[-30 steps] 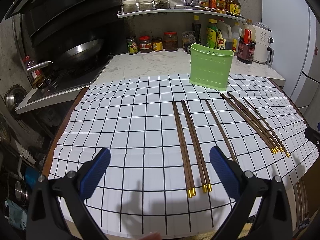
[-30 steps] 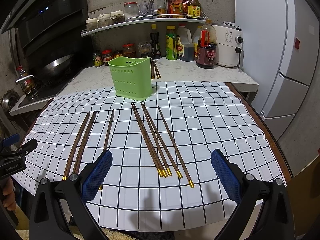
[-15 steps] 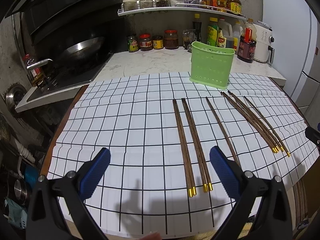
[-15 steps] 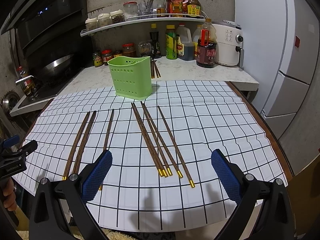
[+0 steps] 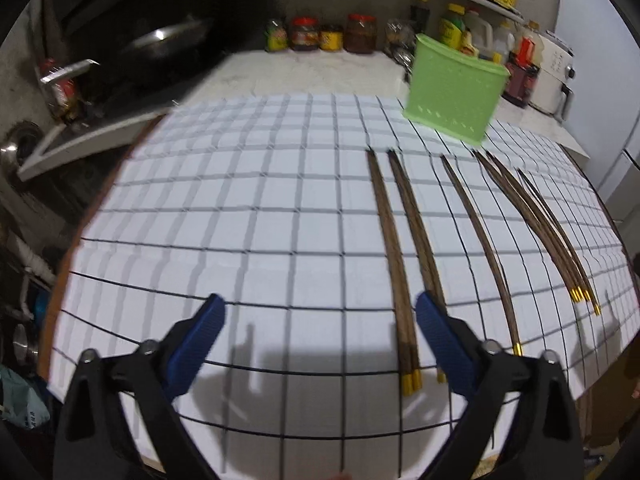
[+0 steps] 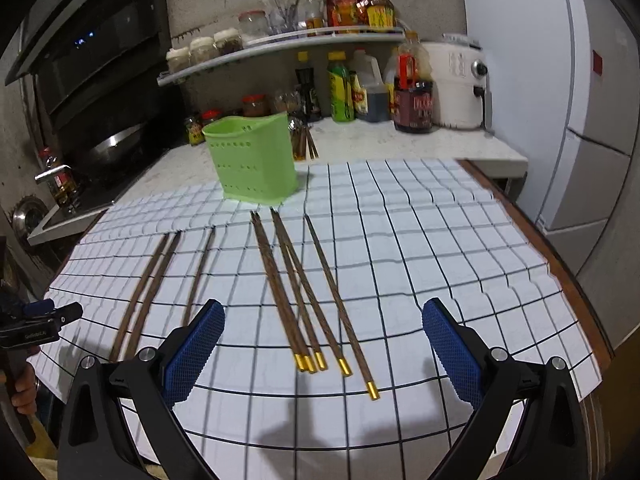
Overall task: Organize utensils
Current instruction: 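Close the right tool on one brown chopstick while the left tool grasps another chopstick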
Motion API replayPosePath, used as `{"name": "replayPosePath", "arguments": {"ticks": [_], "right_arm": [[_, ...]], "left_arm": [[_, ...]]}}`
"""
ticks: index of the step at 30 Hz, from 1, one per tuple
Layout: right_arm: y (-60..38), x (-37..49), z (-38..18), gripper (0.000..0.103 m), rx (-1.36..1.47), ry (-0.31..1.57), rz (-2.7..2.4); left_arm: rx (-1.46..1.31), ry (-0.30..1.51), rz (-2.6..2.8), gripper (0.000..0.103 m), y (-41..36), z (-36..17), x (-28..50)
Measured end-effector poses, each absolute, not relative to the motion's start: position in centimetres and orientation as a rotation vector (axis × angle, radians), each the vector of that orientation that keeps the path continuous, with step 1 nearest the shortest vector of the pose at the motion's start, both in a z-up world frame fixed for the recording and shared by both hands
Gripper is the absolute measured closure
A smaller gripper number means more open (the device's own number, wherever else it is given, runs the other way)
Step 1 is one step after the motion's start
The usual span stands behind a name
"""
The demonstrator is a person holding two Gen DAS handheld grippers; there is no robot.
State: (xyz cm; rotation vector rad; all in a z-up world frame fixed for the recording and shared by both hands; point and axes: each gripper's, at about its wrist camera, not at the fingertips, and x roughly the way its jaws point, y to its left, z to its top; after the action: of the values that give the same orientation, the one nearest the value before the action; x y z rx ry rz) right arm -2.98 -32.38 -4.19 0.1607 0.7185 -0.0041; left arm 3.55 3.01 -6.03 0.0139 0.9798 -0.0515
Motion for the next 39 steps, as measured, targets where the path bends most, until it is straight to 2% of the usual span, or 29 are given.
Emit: {"name": "replayPosePath", "arguments": {"ticks": [5, 23, 30, 32, 33, 34, 38, 39], "right_arm": [[-32.7, -2.2, -5.5, 0.006, 0.144, 0.762, -0.018], [-32.5, 0.9, -7.7, 0.006, 0.092, 0.848, -0.031], [-34.2, 1.0, -7.6, 0.012, 0.065, 0.809, -0.004], [-34.3, 1.0, -7.7, 0.017, 0.055, 0.808, 0.001], [-34.3, 1.0, -8.0, 0.033, 0.047, 0.819, 0.002], [-34.4, 1.2, -8.3, 0.040, 0.043, 0.832, 0.005], [-33.8, 1.7, -9.4, 0.045, 0.012, 0.870, 0.048], [-33.7, 1.8, -9.6, 0.051, 0.006, 0.880, 0.054]], "left_arm": [[0.042, 1.037, -0.086, 0.025, 2.1, -8.0, 3.9], [0.106, 1.104, -0.044, 0.025, 1.0, -10.1, 5.5], [0.115, 1.085, -0.058, 0.026, 1.4, -10.3, 5.7], [0.100, 1.077, -0.077, 0.027, 1.6, -10.3, 5.5], [0.099, 1.074, -0.080, 0.028, 1.6, -10.3, 5.4], [0.098, 1.070, -0.085, 0.028, 1.6, -10.3, 5.4], [0.105, 1.055, -0.102, 0.037, 1.3, -10.3, 5.1], [0.107, 1.053, -0.105, 0.040, 1.2, -10.2, 5.0]]}}
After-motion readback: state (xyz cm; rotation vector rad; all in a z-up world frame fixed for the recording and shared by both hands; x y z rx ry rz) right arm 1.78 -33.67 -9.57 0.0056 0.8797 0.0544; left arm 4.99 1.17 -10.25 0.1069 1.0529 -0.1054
